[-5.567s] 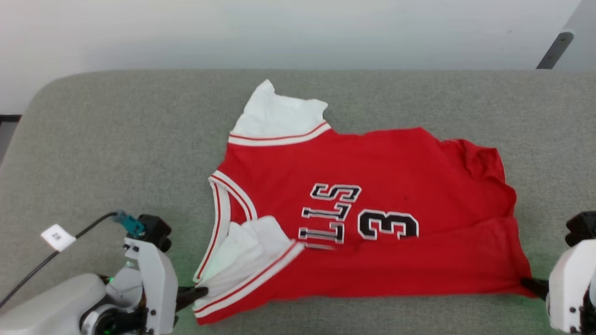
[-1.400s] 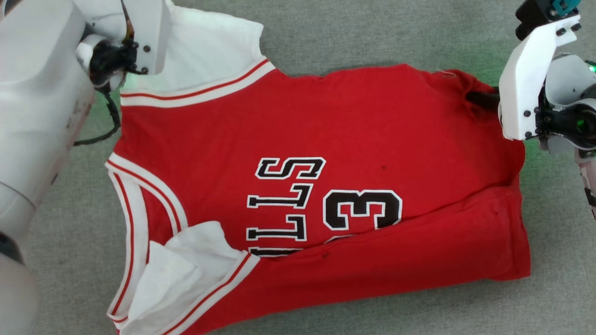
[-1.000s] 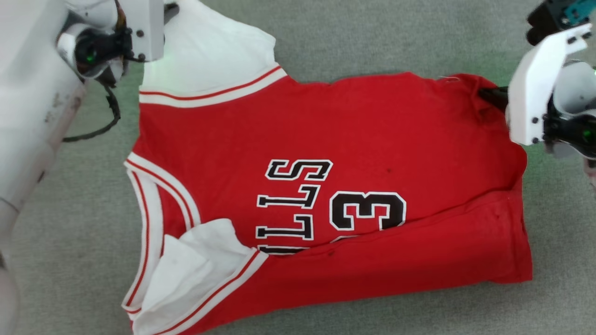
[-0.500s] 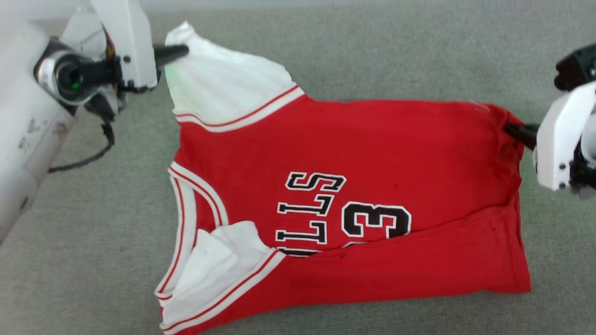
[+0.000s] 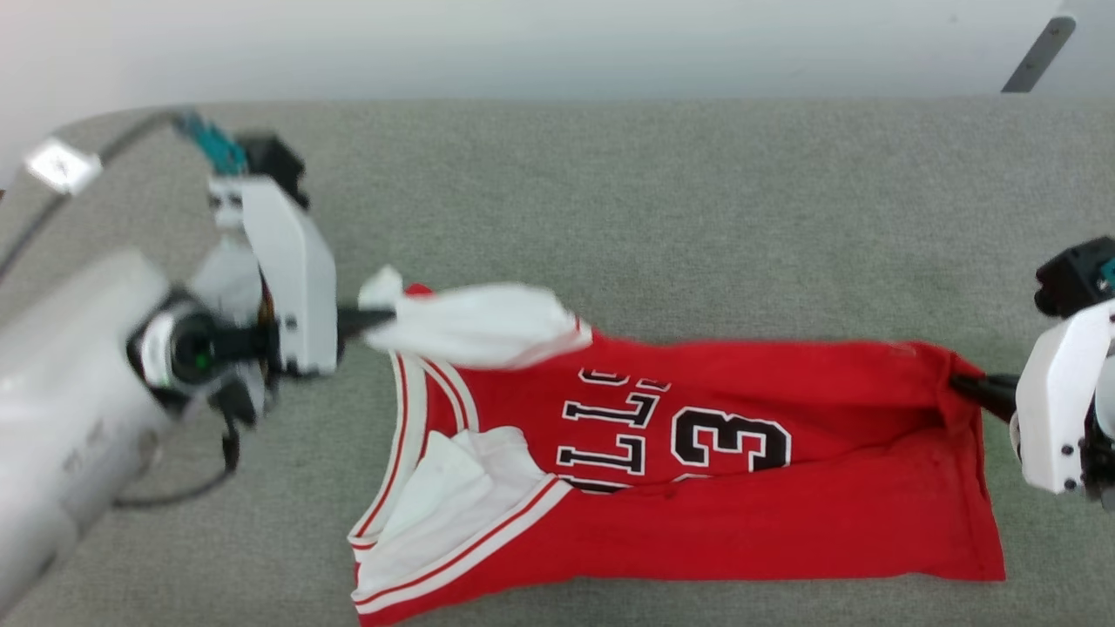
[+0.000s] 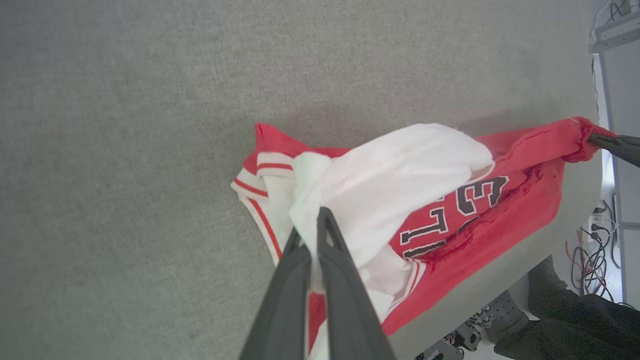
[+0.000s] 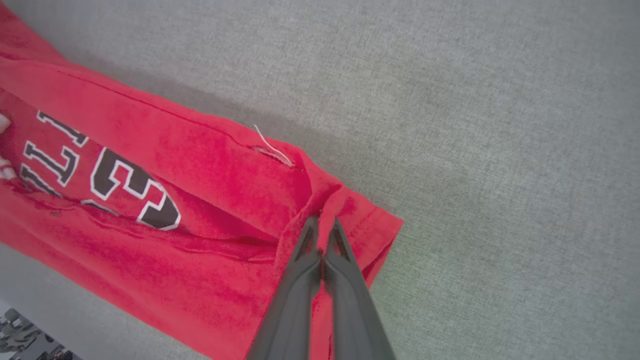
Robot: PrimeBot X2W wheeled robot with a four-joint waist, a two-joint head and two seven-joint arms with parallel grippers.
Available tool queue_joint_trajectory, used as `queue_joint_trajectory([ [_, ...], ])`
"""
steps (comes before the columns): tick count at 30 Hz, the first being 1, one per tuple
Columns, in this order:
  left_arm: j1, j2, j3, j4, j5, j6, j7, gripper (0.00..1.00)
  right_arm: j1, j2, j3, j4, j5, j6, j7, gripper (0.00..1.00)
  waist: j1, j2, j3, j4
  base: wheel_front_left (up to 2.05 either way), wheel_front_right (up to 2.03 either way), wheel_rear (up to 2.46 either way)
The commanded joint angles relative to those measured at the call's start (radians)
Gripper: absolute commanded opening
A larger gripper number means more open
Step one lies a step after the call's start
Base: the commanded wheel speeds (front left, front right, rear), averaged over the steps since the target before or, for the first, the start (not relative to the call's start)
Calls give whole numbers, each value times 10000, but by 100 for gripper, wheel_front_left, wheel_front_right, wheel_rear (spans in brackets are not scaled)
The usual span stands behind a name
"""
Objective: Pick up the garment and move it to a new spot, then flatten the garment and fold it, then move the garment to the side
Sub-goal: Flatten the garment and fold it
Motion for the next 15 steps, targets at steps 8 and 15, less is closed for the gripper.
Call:
queue_joint_trajectory([
  [8,1843,450,-288,-1499,-633,858,-347,0,1170,170,-414,-211,-106,-8,489,0,0,0,-292,65,0,0,0],
  [15,2396,182,-357,-1468,-717,965,-616,25,1443,499,-615,-174,-337,-8,728,0,0,0,-473,24,0,0,0],
])
